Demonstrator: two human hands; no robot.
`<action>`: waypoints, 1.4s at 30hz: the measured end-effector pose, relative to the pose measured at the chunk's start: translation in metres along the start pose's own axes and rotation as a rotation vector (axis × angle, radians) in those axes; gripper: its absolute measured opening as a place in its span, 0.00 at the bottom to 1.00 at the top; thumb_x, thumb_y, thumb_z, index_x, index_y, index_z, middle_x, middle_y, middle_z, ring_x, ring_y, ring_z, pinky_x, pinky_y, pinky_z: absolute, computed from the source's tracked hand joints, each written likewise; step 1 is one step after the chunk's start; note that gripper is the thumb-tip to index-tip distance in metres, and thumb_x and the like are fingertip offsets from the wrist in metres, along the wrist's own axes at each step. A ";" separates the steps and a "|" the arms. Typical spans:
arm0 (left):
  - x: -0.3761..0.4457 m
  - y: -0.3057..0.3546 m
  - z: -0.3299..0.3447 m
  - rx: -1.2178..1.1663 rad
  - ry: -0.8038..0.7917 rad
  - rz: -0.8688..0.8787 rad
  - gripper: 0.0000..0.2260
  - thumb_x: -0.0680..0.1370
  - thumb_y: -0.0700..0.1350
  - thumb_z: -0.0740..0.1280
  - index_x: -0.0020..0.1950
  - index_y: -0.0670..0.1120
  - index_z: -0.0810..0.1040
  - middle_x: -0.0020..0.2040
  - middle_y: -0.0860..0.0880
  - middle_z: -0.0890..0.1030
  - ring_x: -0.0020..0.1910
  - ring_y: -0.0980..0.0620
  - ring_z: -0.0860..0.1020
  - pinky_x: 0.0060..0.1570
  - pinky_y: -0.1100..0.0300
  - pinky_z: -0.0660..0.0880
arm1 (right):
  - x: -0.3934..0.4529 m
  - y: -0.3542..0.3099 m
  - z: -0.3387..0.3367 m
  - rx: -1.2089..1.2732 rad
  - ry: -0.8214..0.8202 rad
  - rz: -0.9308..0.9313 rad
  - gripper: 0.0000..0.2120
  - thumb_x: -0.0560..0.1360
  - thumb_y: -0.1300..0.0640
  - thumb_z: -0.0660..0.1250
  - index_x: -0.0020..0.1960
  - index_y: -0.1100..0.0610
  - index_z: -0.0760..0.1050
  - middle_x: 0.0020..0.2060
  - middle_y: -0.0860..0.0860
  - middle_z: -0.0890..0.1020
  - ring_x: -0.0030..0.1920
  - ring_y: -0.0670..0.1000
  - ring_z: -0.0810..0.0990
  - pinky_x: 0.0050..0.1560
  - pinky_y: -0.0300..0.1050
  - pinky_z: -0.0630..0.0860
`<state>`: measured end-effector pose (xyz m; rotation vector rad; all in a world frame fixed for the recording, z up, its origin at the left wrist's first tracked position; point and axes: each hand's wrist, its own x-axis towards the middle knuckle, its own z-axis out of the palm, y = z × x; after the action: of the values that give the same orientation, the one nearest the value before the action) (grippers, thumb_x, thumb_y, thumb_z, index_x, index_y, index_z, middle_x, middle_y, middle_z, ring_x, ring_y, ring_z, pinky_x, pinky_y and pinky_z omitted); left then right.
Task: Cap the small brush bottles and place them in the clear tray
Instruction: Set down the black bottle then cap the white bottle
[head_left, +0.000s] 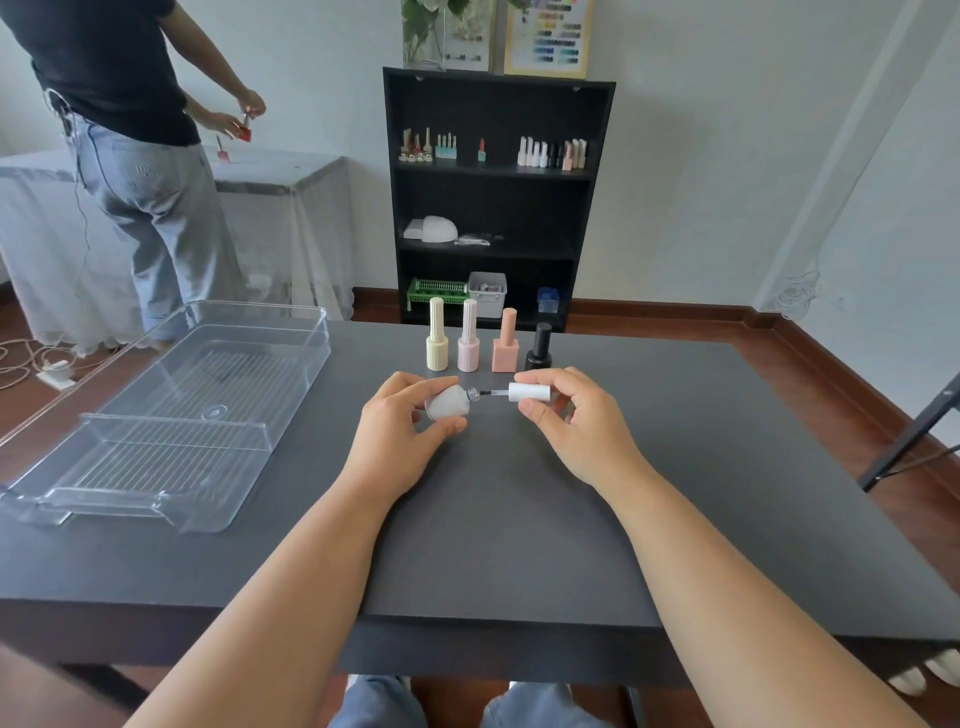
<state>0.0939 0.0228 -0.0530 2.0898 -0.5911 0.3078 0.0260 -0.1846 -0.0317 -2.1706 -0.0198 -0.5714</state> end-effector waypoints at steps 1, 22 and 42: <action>0.000 0.000 0.000 -0.001 -0.001 0.001 0.20 0.72 0.46 0.76 0.63 0.54 0.80 0.51 0.54 0.76 0.50 0.54 0.75 0.48 0.74 0.67 | 0.000 0.000 0.000 -0.005 -0.002 -0.007 0.12 0.75 0.57 0.69 0.55 0.42 0.79 0.42 0.44 0.76 0.42 0.43 0.72 0.39 0.25 0.66; -0.008 0.014 0.002 0.130 -0.071 0.242 0.18 0.71 0.45 0.76 0.60 0.54 0.80 0.50 0.56 0.73 0.44 0.59 0.71 0.47 0.61 0.73 | -0.009 0.000 0.007 -0.086 -0.205 0.038 0.06 0.77 0.52 0.66 0.53 0.47 0.77 0.37 0.43 0.81 0.34 0.43 0.75 0.35 0.30 0.68; -0.008 0.012 0.005 -0.037 -0.112 0.209 0.20 0.70 0.44 0.78 0.60 0.52 0.82 0.50 0.55 0.78 0.47 0.55 0.80 0.53 0.63 0.77 | -0.015 -0.006 -0.003 0.142 -0.086 0.039 0.08 0.72 0.59 0.74 0.48 0.50 0.80 0.35 0.44 0.76 0.33 0.39 0.73 0.38 0.27 0.70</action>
<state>0.0805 0.0156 -0.0501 2.0220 -0.8789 0.2969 0.0101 -0.1808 -0.0318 -2.0514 -0.0626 -0.4405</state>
